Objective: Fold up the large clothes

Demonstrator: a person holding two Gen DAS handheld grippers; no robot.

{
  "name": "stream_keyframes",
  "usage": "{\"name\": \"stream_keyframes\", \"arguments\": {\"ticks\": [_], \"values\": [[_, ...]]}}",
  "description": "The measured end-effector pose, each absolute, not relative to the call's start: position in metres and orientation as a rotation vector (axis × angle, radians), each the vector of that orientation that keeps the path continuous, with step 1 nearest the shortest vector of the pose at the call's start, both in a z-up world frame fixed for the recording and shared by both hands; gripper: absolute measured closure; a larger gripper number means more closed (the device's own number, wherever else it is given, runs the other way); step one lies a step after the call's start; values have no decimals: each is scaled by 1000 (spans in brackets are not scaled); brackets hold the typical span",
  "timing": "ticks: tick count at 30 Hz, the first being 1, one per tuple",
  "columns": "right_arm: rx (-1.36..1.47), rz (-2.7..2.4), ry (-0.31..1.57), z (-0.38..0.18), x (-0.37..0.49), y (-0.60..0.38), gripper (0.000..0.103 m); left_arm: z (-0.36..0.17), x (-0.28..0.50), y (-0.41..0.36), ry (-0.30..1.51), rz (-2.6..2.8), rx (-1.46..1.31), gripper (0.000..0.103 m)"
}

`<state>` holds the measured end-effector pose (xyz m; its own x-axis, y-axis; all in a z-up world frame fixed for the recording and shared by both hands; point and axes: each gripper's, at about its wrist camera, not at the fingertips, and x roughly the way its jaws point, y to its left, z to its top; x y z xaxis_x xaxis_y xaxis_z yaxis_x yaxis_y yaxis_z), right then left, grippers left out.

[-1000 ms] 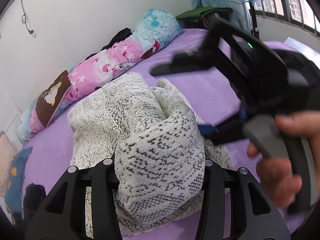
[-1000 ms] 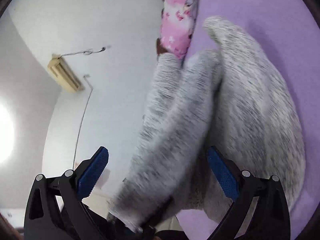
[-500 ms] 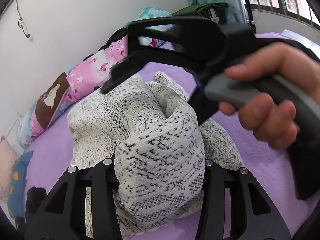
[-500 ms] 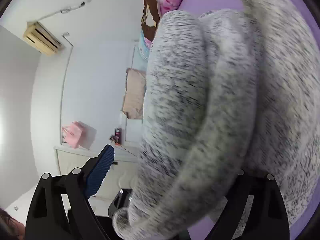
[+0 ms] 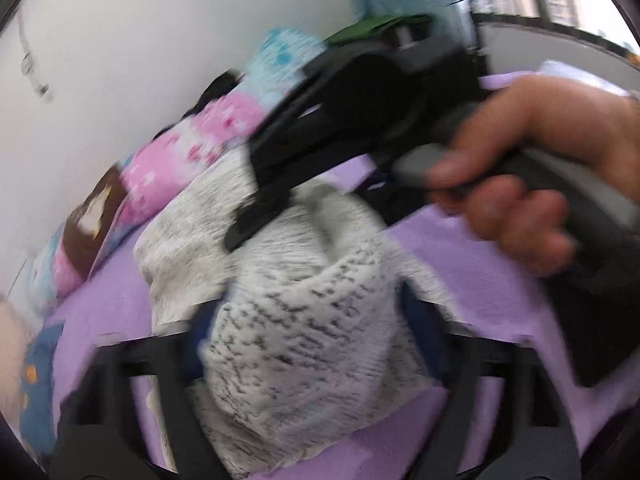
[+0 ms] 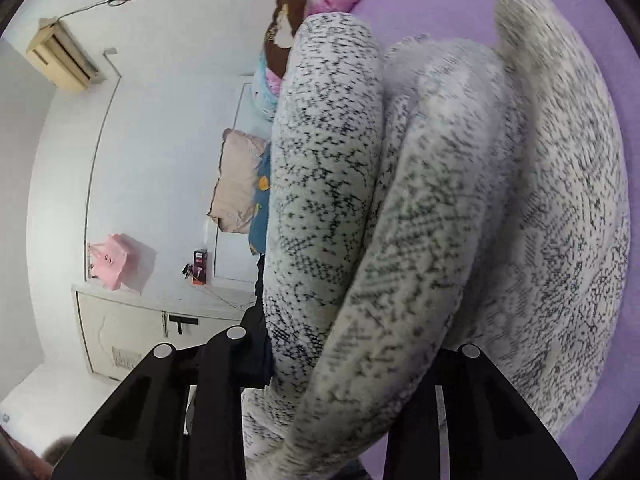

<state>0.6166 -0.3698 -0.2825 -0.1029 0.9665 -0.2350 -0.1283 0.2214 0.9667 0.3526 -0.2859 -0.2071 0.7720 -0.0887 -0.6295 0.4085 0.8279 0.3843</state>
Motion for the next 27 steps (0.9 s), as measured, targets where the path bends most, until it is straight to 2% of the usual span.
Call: {"name": "stream_keyframes", "arguments": {"ticks": [5,12,16,20,23,25,27], "values": [[874,1172,1285,-261,600,-381,73,-186,333,-283,630,-329,503,6],[893,1152,1248,-251,583,-407,74,-140,323,-212,672,-436,145,6],[932,1127,1228,-256,568,-428,74,-131,351,-168,667,-342,39,6],[923,1113,1228,-273,558,-433,74,-160,398,-162,726,-235,104,6],[930,1082,1255,-299,552,-432,74,-202,425,-176,818,-212,195,6],[947,1062,1275,-318,550,-429,74,-232,430,-180,883,-224,198,6],[905,1040,1293,-330,548,-424,73,-253,425,-182,856,-202,208,7]]}}
